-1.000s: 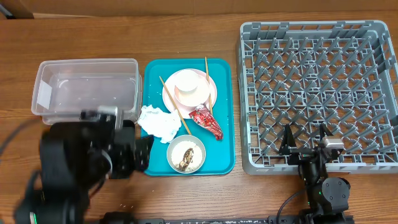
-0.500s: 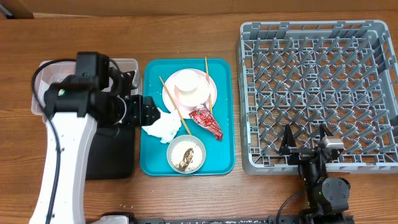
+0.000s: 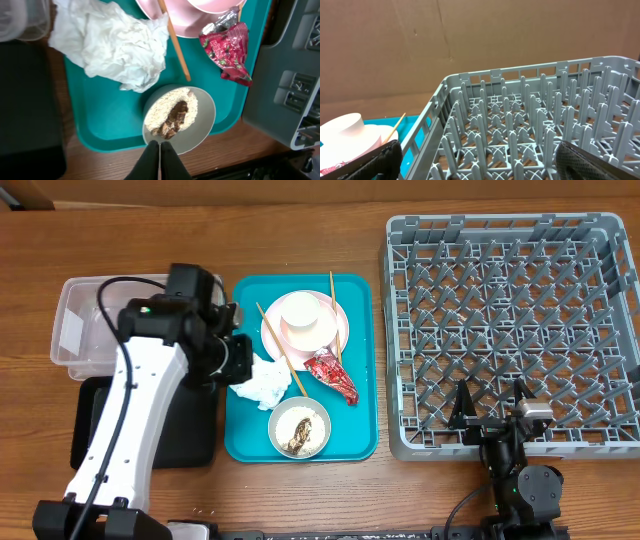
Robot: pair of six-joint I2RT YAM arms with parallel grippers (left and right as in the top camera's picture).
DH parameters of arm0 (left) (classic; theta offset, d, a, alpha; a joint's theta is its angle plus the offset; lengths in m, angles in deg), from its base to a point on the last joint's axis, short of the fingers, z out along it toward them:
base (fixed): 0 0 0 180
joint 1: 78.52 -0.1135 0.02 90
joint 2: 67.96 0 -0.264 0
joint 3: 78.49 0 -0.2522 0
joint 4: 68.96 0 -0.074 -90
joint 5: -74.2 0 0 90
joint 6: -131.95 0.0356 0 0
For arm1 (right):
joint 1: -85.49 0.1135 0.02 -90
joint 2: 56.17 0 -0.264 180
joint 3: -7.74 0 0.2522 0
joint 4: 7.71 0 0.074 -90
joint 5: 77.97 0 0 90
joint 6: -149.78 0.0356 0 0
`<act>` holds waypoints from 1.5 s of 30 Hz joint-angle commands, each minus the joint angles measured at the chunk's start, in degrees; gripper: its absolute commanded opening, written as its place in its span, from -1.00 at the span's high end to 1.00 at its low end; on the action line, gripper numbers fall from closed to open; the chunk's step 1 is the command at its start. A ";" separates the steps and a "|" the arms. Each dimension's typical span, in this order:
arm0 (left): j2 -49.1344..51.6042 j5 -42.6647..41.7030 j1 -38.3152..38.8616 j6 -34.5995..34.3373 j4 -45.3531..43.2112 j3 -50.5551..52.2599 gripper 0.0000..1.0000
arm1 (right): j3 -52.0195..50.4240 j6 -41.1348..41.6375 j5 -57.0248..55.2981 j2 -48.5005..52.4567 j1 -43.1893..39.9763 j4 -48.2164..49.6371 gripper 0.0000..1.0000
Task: Sort waste into correct bins and load items into the dishwasher
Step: 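Reach the left gripper to the white tissue and grasp it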
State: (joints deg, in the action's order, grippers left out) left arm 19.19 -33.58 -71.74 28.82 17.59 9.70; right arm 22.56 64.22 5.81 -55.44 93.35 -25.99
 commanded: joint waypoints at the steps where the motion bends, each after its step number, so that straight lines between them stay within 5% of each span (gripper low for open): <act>1: 0.22 0.24 1.22 -1.66 -1.27 0.42 0.89 | -0.59 -0.37 -0.11 -0.52 -0.22 0.33 -1.00; 4: 0.22 0.37 1.22 -1.77 -2.89 0.42 0.65 | -0.59 -0.37 -0.11 -0.52 -0.22 0.33 -0.99; 7: 0.22 0.39 1.27 -3.76 -3.98 0.44 0.10 | -0.59 -0.37 -0.11 -0.52 -0.22 0.31 -1.00; 10: 0.26 0.96 1.73 -5.11 -4.55 0.44 -0.07 | -0.59 -0.37 -0.11 -0.52 -0.22 0.33 -1.00; 26: 2.25 24.61 13.60 -20.76 -5.57 1.18 -0.08 | -0.59 -0.37 -0.11 -0.52 -0.22 0.33 -1.00; 32: 7.10 25.20 14.40 -24.65 -5.68 1.18 -0.19 | -0.61 -0.37 -0.11 -0.52 -0.22 0.33 -1.00; 45: 21.44 20.70 14.34 -21.53 -7.93 1.18 -0.43 | -0.59 -0.37 -0.11 -0.52 -0.22 0.33 -1.00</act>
State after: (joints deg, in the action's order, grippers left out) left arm 38.32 -11.82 -57.51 6.29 9.79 10.58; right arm 22.56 64.20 5.81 -55.44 93.35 -25.99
